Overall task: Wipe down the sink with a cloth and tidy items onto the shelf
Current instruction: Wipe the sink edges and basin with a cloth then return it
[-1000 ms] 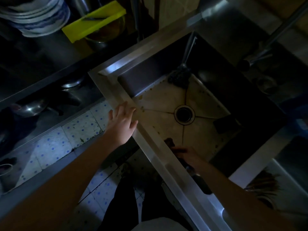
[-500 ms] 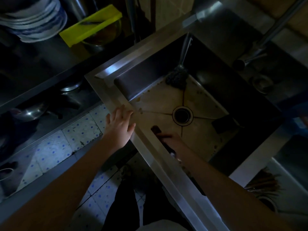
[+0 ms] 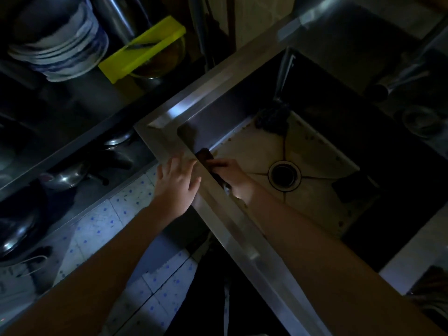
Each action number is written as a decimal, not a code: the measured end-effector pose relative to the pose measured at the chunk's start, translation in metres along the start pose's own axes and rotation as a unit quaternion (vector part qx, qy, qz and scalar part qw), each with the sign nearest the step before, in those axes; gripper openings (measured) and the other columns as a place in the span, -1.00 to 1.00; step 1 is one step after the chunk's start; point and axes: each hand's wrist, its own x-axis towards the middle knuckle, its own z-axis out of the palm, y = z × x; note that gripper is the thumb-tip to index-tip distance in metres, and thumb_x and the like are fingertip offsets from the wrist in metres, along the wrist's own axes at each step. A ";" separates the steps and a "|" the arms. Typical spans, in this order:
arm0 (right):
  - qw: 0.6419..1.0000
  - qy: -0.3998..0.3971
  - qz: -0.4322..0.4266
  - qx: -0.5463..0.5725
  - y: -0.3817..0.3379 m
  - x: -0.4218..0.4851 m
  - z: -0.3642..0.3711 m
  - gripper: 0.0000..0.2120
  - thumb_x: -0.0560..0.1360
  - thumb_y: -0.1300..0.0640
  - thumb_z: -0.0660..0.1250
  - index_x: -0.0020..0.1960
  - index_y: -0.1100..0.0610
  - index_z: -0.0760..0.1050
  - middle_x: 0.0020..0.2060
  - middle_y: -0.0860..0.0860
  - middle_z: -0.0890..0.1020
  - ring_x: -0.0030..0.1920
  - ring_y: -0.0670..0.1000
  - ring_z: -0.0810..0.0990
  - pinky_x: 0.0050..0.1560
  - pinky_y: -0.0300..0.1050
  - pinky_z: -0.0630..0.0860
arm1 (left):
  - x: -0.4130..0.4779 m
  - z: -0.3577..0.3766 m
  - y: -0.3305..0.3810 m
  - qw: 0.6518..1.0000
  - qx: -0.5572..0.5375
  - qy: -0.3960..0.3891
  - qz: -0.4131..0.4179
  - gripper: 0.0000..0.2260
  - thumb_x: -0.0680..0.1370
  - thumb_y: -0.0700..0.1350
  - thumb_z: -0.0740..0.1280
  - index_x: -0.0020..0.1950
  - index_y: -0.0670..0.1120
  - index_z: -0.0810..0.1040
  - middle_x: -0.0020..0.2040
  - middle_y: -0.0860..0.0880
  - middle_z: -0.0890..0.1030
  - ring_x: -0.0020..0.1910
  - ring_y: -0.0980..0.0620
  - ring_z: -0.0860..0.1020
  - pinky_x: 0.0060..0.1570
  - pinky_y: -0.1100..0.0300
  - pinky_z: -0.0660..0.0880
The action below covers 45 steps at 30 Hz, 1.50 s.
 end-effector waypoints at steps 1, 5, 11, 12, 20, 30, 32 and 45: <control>1.000 0.012 0.007 -0.013 0.008 -0.001 -0.004 -0.72 0.52 0.40 0.22 0.21 0.36 0.51 -0.03 0.29 0.62 -0.34 -0.09 0.59 -0.37 -0.39 0.51 | 0.004 0.001 0.000 1.000 -0.001 0.000 0.006 -0.62 0.51 -0.04 0.31 0.29 -0.14 0.44 0.22 -0.26 0.46 0.21 -0.27 0.44 0.18 -0.18 0.34; 0.991 0.044 0.095 -0.081 0.062 -0.025 -0.036 -0.82 0.55 0.29 0.23 0.03 0.26 0.61 -0.18 0.06 0.60 -0.30 -0.14 0.55 -0.34 -0.42 0.43 | 0.021 0.008 0.005 0.999 -0.045 -0.013 0.028 -0.69 0.54 -0.05 0.26 0.27 -0.07 0.43 0.32 -0.19 0.36 0.33 -0.18 0.32 0.28 -0.17 0.24; 0.962 0.093 0.216 -0.136 0.141 -0.085 -0.097 -0.57 0.51 0.23 0.26 -0.46 -0.05 0.64 -0.51 -0.10 0.54 -0.37 0.01 0.48 -0.46 -0.35 0.33 | 0.031 0.017 0.021 0.997 -0.058 -0.025 0.053 -0.72 0.55 -0.04 0.23 0.25 -0.04 0.42 0.37 -0.15 0.34 0.35 -0.15 0.30 0.31 -0.13 0.19; 0.959 0.101 0.228 -0.133 0.146 -0.094 -0.104 -0.62 0.50 0.22 0.29 -0.44 0.04 0.65 -0.46 -0.03 0.54 -0.35 0.02 0.51 -0.43 -0.32 0.35 | 0.031 0.018 0.025 0.996 -0.058 -0.024 0.060 -0.72 0.54 -0.04 0.23 0.24 -0.04 0.43 0.35 -0.15 0.35 0.34 -0.15 0.33 0.29 -0.13 0.21; 0.958 0.080 0.247 -0.119 0.163 -0.117 -0.124 -0.89 0.50 0.31 0.33 -0.06 0.29 0.63 -0.03 0.10 0.60 0.08 0.12 0.56 0.15 -0.16 0.45 | 0.017 0.026 0.036 0.995 -0.071 -0.048 0.056 -0.71 0.56 -0.01 0.20 0.26 -0.04 0.41 0.36 -0.14 0.34 0.37 -0.13 0.30 0.31 -0.13 0.19; 0.970 0.044 0.180 -0.154 0.108 -0.037 -0.063 -0.83 0.57 0.25 0.16 -0.10 0.06 0.47 -0.01 0.08 0.54 -0.09 -0.03 0.47 -0.11 -0.25 0.37 | 0.024 0.014 -0.007 0.997 -0.073 -0.013 0.023 -0.70 0.56 -0.07 0.25 0.29 -0.07 0.41 0.34 -0.20 0.37 0.25 -0.22 0.37 0.28 -0.15 0.22; 0.977 0.028 0.155 -0.146 0.092 -0.013 -0.048 -0.86 0.56 0.24 0.21 0.01 0.02 0.45 0.06 0.07 0.54 0.00 -0.05 0.43 0.00 -0.26 0.35 | 0.026 0.011 -0.019 0.998 -0.061 0.009 0.027 -0.67 0.53 -0.09 0.29 0.28 -0.09 0.42 0.25 -0.21 0.44 0.12 -0.23 0.44 0.22 -0.15 0.28; 0.994 0.031 0.024 -0.098 -0.010 0.090 0.033 -0.68 0.52 0.36 0.22 0.13 0.10 0.63 0.11 0.08 0.65 0.10 0.00 0.59 0.02 -0.33 0.45 | 0.070 0.001 -0.069 0.997 -0.021 0.009 0.068 -0.56 0.46 0.07 0.17 0.26 -0.11 0.45 0.27 -0.19 0.46 0.21 -0.20 0.43 0.21 -0.13 0.31</control>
